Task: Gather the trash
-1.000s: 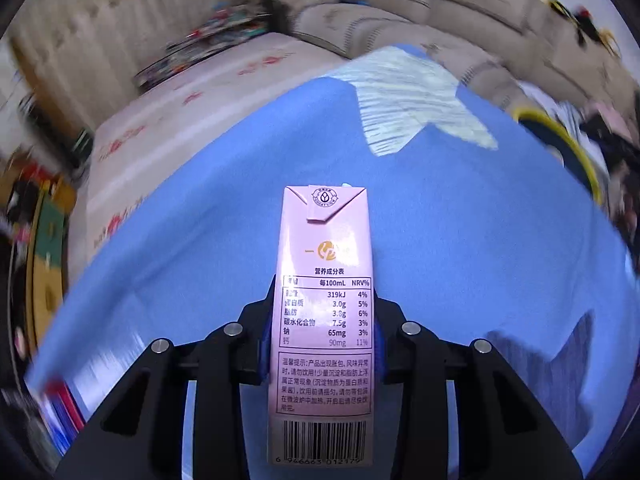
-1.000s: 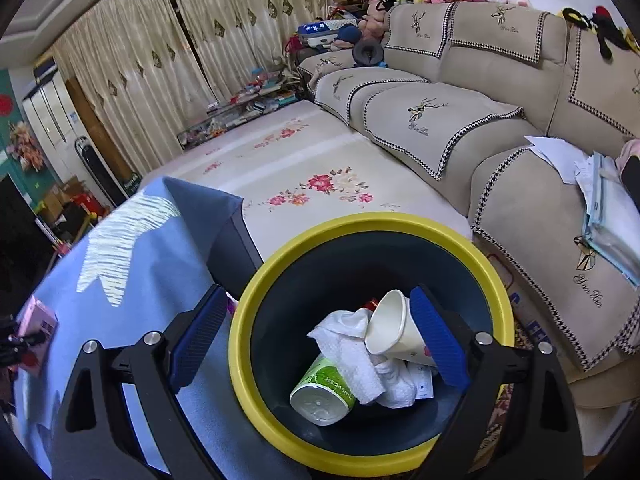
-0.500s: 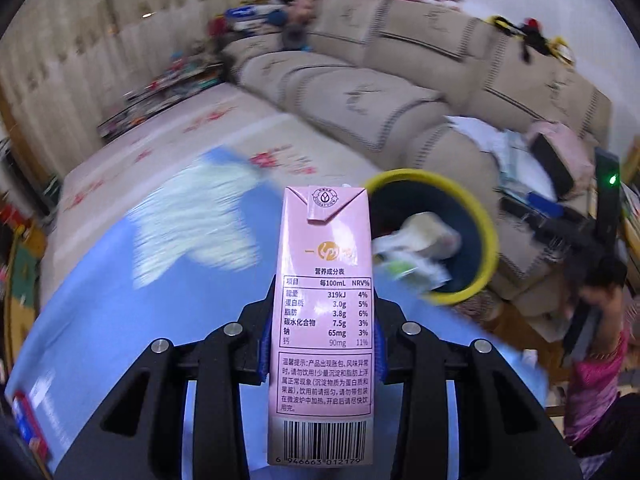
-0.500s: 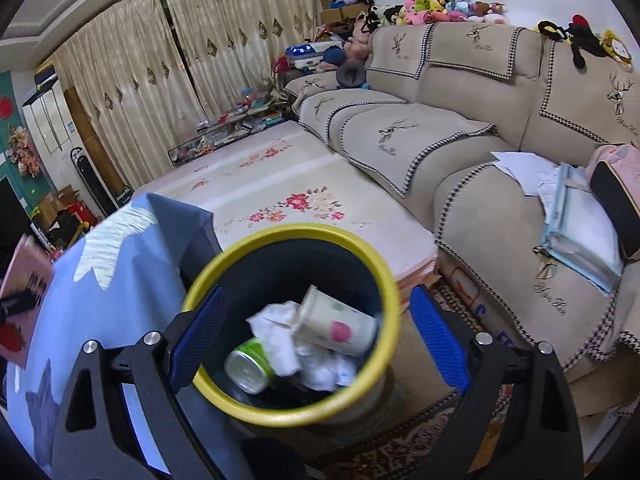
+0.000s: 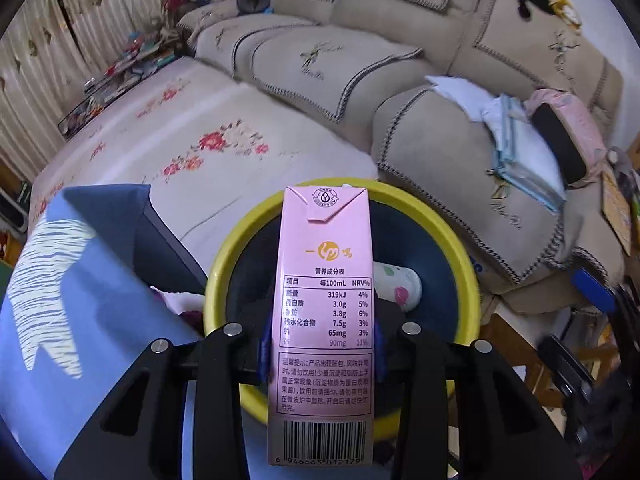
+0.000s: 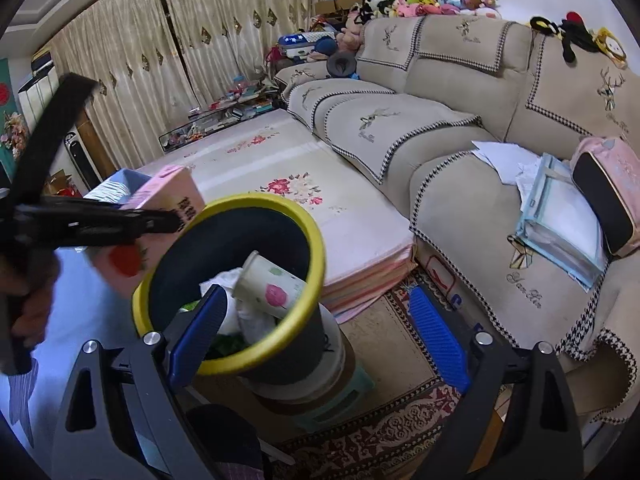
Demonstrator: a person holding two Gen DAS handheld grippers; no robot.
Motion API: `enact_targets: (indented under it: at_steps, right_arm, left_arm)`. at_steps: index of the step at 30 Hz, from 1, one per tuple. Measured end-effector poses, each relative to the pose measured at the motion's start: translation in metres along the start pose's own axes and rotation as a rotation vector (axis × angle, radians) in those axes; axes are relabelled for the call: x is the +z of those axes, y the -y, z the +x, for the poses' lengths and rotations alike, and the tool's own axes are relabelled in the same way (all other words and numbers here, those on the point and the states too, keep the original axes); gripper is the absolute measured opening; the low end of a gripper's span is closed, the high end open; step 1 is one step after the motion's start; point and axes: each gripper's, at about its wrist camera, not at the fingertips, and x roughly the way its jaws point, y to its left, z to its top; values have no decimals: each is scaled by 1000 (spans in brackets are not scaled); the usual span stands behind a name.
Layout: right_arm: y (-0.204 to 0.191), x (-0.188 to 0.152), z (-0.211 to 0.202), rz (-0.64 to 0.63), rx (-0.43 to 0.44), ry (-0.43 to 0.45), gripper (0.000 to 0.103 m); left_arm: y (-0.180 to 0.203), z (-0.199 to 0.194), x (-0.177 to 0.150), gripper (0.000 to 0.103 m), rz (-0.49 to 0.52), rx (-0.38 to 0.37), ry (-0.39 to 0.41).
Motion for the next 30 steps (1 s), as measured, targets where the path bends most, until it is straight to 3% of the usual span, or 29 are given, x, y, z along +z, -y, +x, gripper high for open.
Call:
enact_targets:
  at_steps: [3,5,6,9,13,17,20,23,27,30]
  right_arm:
    - [7,-4,2,24,3,-12,88]
    - [9,-5,1,31,10,-11,88]
    - [8,-6,0,31,14,-8,88]
    - [1,-6,-7,8,21,1,88]
    - [-10,-8,-20,-32,55,13,88]
    - [-26,-13,-37,-82,86,24,90]
    - [-40,-18,-52,-118,112,34,91]
    - [-53,-24,-69,-154,130,50,91]
    - [-73,-34,-96,-202,152,81,91]
    - [-83,-41,-117,-226,170,106,92]
  left_arm:
    - [0,26,6,44,-48,12,-36]
    - [-1,33,6,69,-72,29,-33]
    - [-3,32,3,76,-84,39,-24]
    - [-15,12,-12,80,-127,65,-2]
    - [-28,-49,-46,86,-201,81,123]
    - [-37,-140,-103,96,-216,175,334]
    - [-42,-205,-163,98,-253,291,465]
    - [-46,-249,-221,98,-322,385,499]
    - [-49,-287,-291,98,-421,440,531]
    - [-48,-311,-345,98,-509,541,559]
